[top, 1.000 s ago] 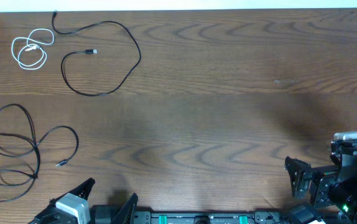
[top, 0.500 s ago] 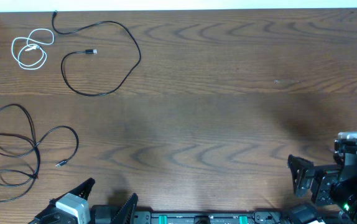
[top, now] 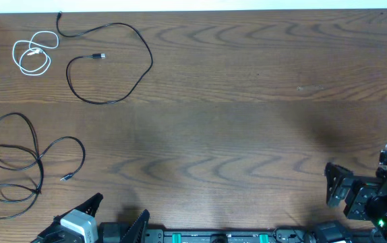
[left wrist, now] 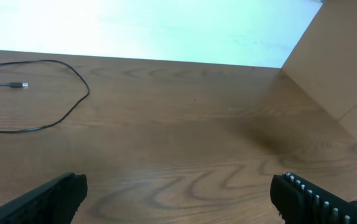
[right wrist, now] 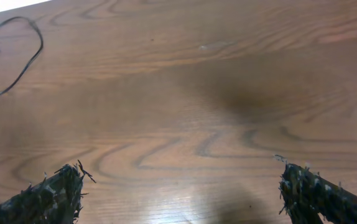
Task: Untangle cables
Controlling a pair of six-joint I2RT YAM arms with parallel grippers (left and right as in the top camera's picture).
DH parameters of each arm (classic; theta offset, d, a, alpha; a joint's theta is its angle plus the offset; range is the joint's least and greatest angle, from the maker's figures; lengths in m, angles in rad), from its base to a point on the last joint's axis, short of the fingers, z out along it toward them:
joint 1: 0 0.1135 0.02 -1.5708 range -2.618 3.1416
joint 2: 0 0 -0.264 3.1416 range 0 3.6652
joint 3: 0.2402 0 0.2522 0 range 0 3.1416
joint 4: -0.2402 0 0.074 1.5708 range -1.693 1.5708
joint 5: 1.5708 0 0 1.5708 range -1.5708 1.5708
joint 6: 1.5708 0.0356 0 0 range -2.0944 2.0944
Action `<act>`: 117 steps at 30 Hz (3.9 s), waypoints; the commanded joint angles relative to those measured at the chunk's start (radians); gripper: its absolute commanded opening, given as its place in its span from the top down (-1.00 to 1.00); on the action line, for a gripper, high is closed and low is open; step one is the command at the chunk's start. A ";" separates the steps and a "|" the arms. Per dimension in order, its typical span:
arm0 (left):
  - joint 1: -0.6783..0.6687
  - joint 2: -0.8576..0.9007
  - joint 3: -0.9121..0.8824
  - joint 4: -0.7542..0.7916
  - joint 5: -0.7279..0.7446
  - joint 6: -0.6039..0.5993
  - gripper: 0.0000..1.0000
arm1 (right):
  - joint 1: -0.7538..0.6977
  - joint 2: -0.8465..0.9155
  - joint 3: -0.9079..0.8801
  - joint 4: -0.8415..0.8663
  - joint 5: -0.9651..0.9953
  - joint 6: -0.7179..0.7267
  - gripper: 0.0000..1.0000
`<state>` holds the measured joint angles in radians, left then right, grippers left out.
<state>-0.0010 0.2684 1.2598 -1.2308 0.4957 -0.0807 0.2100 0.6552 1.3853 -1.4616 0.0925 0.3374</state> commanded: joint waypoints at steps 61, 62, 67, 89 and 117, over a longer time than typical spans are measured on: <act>0.002 -0.001 0.004 0.000 0.010 0.009 -0.99 | -0.198 -0.610 -0.954 0.919 -0.172 -0.386 -0.99; 0.002 -0.001 0.004 0.000 0.010 0.009 -0.99 | -0.200 -0.617 -0.974 0.943 -0.175 -0.385 -0.99; 0.002 -0.001 0.004 0.000 0.010 0.009 -0.99 | -0.225 -0.631 -1.059 1.057 -0.205 -0.384 -0.99; 0.002 -0.001 0.004 0.000 0.010 0.009 -0.99 | -0.232 -0.650 -1.328 1.422 -0.157 -0.383 -0.98; 0.002 -0.001 0.004 0.000 0.010 0.009 -0.99 | -0.246 -0.650 -1.380 1.383 -0.096 -0.330 -0.99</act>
<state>-0.0010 0.2684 1.2598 -1.2308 0.4957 -0.0780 -0.0380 0.0147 0.0071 -0.0708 -0.0246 -0.0185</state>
